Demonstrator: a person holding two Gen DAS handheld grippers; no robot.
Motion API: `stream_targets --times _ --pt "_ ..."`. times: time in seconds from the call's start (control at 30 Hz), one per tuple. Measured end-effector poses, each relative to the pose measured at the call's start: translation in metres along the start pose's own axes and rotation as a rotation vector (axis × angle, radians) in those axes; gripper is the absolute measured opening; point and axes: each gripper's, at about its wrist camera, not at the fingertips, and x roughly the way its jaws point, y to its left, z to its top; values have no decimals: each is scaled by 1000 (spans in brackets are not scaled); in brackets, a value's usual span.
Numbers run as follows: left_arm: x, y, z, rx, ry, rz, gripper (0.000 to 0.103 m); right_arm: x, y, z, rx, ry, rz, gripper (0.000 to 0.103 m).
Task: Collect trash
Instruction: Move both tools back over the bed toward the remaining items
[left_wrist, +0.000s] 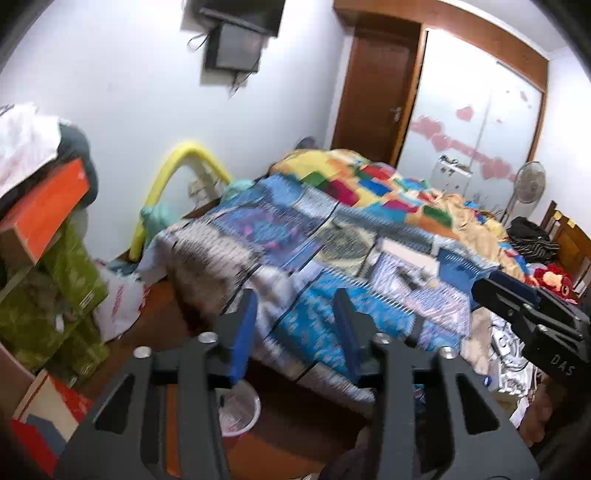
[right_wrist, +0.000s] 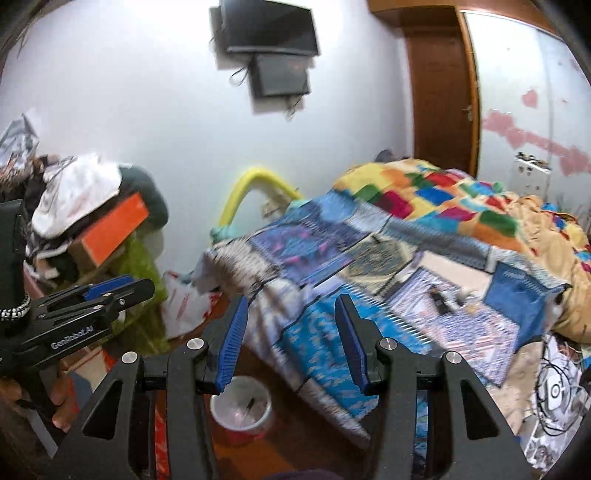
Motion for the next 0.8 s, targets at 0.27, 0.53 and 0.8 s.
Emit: stream_targets --times 0.27,0.53,0.8 --pt "23 -70 21 70 -41 -55 76 -27 -69 6 47 -73 -147 68" --pt "93 -129 33 126 30 -129 79 -24 -150 5 124 -55 -282 69" --pt "183 -182 27 189 130 -171 79 2 -211 -3 171 0 -347 69"
